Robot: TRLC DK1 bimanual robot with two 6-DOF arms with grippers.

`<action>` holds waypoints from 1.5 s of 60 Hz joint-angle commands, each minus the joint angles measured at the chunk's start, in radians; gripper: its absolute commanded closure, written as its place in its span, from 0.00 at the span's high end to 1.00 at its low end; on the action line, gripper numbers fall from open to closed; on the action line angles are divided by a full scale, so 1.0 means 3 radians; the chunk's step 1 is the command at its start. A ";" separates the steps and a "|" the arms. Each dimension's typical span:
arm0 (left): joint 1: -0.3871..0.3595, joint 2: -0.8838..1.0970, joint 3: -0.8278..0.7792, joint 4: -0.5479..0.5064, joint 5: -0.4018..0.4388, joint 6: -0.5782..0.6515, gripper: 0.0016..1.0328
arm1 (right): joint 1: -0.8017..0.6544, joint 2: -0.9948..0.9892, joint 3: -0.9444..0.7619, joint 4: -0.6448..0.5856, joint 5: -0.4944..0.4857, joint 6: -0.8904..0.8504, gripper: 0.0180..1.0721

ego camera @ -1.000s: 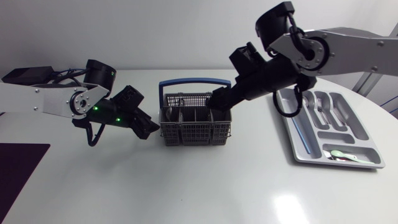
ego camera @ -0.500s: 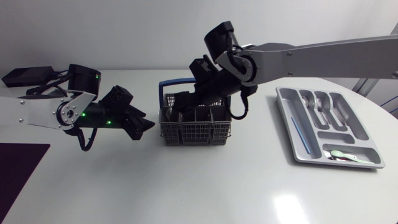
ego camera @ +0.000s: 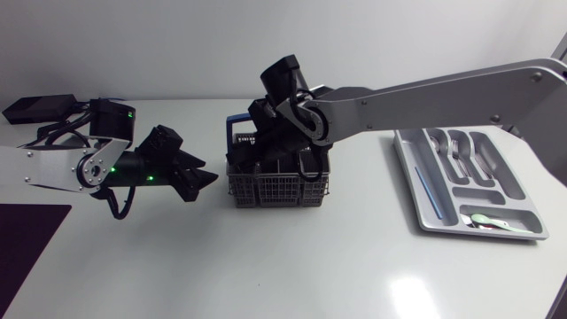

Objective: Unload the cutlery basket into the drawer organizer.

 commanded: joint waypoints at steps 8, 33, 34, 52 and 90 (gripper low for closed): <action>0.0068 0.0081 -0.0100 0.0095 0.0067 0.0049 0.64 | 0.0037 0.0243 0.0174 0.0101 0.0096 0.0160 0.55; 0.0134 0.0193 -0.0105 0.0182 0.0139 0.0054 0.64 | 0.0088 0.0402 0.0144 0.0336 0.0183 0.0216 0.26; 0.0134 0.0193 -0.0105 0.0187 0.0139 0.0054 0.64 | 0.0088 0.0407 0.0139 0.0346 0.0183 0.0216 0.26; 0.0134 0.0203 -0.0131 0.0203 0.0139 0.0049 0.64 | 0.0088 0.0453 0.0057 0.0469 0.0168 0.0221 0.10; 0.0073 0.0040 -0.0243 0.0223 0.0149 0.0019 0.64 | -0.0081 -0.0048 -0.0475 0.0827 -0.0200 0.0324 0.06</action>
